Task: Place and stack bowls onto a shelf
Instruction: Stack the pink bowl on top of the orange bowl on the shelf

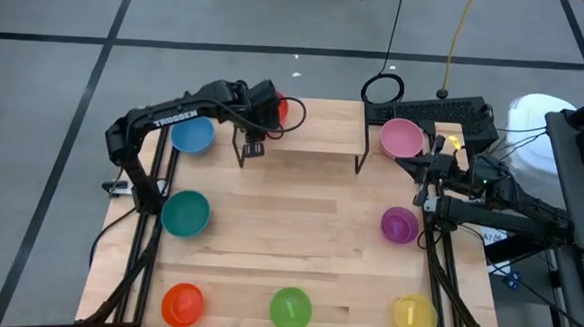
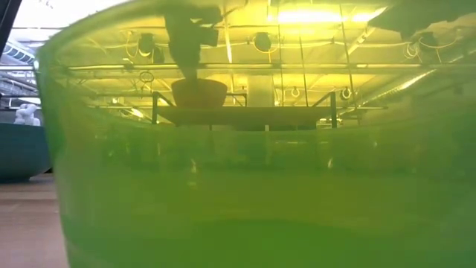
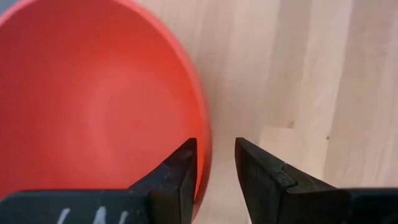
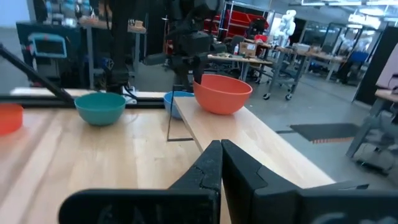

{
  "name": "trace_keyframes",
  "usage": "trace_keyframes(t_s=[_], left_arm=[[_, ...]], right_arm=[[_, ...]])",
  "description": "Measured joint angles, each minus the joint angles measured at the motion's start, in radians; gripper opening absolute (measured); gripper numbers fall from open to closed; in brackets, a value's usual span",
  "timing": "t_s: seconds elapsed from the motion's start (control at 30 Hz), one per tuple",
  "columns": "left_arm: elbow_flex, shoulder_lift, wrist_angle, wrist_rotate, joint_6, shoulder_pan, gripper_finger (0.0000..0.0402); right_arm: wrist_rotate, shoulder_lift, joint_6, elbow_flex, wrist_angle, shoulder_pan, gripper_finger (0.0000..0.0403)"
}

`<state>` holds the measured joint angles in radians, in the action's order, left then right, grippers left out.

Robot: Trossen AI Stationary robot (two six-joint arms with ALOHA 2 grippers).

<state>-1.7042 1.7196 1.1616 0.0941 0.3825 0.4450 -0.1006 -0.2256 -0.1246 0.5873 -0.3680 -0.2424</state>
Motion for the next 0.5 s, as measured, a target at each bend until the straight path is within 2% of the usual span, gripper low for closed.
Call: trace_keyframes(t_s=[0.2, 0.3, 0.5], left_arm=[[-0.032, -0.031, 0.023, 0.003, -0.003, -0.035, 0.0115], [-0.096, -0.048, 0.036, 0.003, -0.004, -0.057, 0.0115], [-0.274, -0.060, 0.141, -0.002, -0.021, -0.105, 0.0115]], right_arm=[[0.000, 0.000, 0.140, 0.000, 0.052, 0.000, 0.0002], [0.000, 0.000, 0.211, 0.000, 0.063, 0.000, 0.0002], [0.000, 0.000, 0.223, 0.000, 0.082, 0.000, 0.0002]])
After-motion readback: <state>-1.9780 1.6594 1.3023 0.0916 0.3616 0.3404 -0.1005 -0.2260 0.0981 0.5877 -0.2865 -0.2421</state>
